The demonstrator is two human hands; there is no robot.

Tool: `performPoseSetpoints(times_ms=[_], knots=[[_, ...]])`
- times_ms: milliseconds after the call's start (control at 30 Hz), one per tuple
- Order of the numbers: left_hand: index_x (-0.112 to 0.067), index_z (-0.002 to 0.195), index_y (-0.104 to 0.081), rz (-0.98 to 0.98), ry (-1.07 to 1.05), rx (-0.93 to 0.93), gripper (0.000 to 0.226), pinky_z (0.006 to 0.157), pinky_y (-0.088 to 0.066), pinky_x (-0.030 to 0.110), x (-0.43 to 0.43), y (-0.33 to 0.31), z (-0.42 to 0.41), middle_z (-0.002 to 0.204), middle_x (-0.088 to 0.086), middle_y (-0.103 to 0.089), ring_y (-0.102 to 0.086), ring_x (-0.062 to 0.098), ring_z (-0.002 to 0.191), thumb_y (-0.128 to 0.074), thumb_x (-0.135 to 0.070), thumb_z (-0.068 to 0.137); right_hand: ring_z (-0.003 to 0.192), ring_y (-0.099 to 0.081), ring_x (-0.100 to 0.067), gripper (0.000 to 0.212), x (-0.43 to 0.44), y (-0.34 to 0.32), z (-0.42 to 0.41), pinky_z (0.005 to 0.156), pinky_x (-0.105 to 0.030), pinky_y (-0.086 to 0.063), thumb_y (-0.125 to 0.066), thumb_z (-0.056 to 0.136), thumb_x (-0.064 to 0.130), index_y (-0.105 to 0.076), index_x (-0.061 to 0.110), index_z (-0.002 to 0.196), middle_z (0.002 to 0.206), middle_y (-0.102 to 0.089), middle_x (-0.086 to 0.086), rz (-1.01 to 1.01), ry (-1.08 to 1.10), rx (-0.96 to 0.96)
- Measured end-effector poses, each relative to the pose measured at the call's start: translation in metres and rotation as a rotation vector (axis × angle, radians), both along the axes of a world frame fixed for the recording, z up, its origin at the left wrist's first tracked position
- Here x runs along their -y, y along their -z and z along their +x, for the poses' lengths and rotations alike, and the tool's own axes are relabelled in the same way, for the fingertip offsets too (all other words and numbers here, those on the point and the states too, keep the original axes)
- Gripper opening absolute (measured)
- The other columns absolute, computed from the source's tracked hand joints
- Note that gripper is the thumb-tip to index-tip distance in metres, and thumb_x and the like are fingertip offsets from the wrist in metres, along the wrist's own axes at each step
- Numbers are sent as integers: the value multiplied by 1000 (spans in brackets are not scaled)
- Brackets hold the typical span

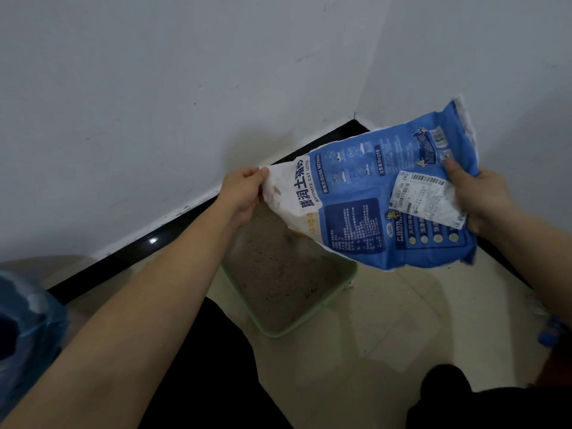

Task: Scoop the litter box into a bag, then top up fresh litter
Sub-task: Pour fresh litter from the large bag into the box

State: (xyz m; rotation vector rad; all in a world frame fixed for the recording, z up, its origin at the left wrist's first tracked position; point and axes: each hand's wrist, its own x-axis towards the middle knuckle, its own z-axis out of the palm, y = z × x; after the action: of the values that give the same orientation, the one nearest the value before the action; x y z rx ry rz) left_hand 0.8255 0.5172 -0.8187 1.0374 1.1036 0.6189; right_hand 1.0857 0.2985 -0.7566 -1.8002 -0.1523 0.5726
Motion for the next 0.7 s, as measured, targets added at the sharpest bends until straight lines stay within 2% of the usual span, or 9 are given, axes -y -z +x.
performPoseSetpoints(times_ms=[67, 133, 200, 333, 533, 633, 700], knots=[[-12, 85, -61, 126, 15, -104, 14, 76, -55, 42, 0, 6, -4, 92, 13, -63, -61, 26, 83, -55, -15, 97, 39, -62, -7, 23, 0, 2, 1, 35, -20, -47, -64, 95, 36, -61, 16, 84, 53, -66, 6, -43, -9, 11], [-15, 88, -56, 319, 58, -278, 13, 64, -47, 31, 0, 8, -9, 90, 10, -59, -56, 22, 79, -52, -21, 98, 35, -58, -5, 24, 2, 3, 4, 31, -18, -44, -63, 96, 37, -60, 14, 88, 64, -66, 0, -101, -14, 37], [-15, 95, -51, 483, 89, -424, 12, 58, -39, 26, -1, 8, -12, 90, 4, -55, -50, 15, 75, -45, -24, 101, 32, -55, -4, 26, 4, 5, 8, 29, -18, -41, -63, 95, 37, -59, 11, 99, 74, -60, -2, -150, -17, 59], [-17, 100, -46, 650, 109, -557, 15, 64, -35, 30, 1, 7, -14, 83, -3, -50, -45, 12, 71, -37, -28, 103, 33, -57, -6, 32, 6, 7, 14, 30, -20, -43, -65, 94, 39, -61, 10, 109, 77, -61, -4, -179, -39, 49], [-17, 102, -45, 625, 133, -508, 15, 69, -43, 32, 1, 3, -12, 86, -5, -50, -48, 9, 73, -36, -29, 104, 32, -57, -6, 32, 7, 9, 17, 29, -21, -44, -68, 92, 39, -61, 11, 105, 79, -63, -4, -219, -27, 48], [-20, 105, -48, 517, 150, -374, 16, 71, -56, 43, 1, 1, -12, 96, 3, -58, -62, 24, 86, -39, -33, 102, 35, -59, -11, 35, 8, 9, 19, 28, -21, -42, -68, 90, 42, -61, 12, 106, 81, -63, -5, -248, -24, 52], [-26, 114, -51, 400, 163, -253, 17, 74, -58, 43, 3, -1, -14, 108, 5, -63, -65, 27, 95, -42, -34, 101, 50, -61, -19, 38, 9, 7, 21, 28, -21, -43, -68, 90, 45, -60, 11, 107, 80, -62, -4, -262, -12, 38]])
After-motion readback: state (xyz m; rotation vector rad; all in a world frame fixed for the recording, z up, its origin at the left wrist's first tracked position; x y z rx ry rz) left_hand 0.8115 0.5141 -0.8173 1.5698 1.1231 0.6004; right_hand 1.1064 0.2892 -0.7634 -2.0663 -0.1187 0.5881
